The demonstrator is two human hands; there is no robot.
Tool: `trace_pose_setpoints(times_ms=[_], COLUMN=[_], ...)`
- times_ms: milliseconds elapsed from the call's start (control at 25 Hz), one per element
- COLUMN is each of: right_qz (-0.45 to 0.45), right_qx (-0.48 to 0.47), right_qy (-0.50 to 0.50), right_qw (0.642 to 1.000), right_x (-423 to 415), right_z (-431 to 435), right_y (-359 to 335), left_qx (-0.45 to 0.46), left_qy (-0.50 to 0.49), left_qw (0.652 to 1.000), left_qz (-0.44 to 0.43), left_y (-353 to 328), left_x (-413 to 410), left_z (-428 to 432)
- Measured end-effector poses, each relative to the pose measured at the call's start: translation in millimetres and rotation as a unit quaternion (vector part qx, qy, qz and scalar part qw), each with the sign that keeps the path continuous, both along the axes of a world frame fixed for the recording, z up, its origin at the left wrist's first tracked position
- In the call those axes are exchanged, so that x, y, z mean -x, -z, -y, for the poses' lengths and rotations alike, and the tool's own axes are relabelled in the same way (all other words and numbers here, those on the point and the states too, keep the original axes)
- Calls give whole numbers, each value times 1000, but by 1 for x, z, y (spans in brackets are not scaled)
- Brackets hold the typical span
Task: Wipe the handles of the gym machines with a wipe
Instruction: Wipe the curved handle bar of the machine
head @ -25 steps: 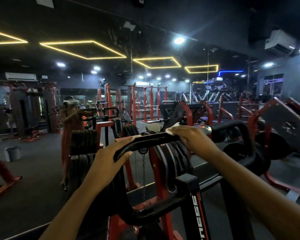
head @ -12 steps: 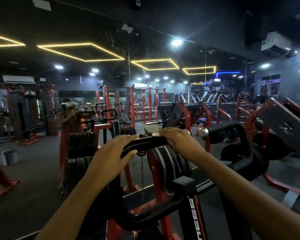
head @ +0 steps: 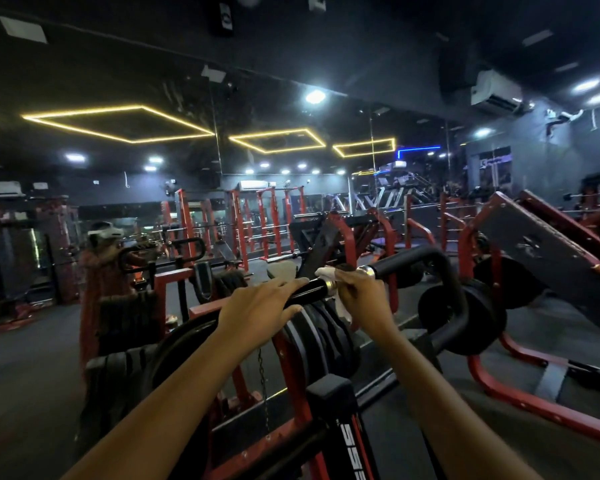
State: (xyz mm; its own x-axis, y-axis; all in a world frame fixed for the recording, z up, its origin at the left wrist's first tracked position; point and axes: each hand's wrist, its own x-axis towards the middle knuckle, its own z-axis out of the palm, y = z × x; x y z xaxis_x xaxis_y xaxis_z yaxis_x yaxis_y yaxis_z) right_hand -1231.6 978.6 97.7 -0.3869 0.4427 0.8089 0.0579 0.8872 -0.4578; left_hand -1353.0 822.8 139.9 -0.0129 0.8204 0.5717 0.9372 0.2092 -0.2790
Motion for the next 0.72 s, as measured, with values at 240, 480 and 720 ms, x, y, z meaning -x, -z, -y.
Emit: trace_pose_setpoints(times_ms=[240, 480, 720], right_qz=[-137, -221, -221], right_qx=[103, 277, 247], right_qy=[-104, -168, -134], right_qw=[980, 920, 934], right_x=[9, 19, 16], right_z=[14, 14, 18], right_y=[16, 25, 21], left_qx=[-8, -13, -16], left_qy=[9, 6, -5], left_qw=[1000, 1000, 1000], left_qz=[4, -4, -8], left_y=[-1, 0, 0], left_x=[-1, 1, -2], left_z=[1, 0, -1])
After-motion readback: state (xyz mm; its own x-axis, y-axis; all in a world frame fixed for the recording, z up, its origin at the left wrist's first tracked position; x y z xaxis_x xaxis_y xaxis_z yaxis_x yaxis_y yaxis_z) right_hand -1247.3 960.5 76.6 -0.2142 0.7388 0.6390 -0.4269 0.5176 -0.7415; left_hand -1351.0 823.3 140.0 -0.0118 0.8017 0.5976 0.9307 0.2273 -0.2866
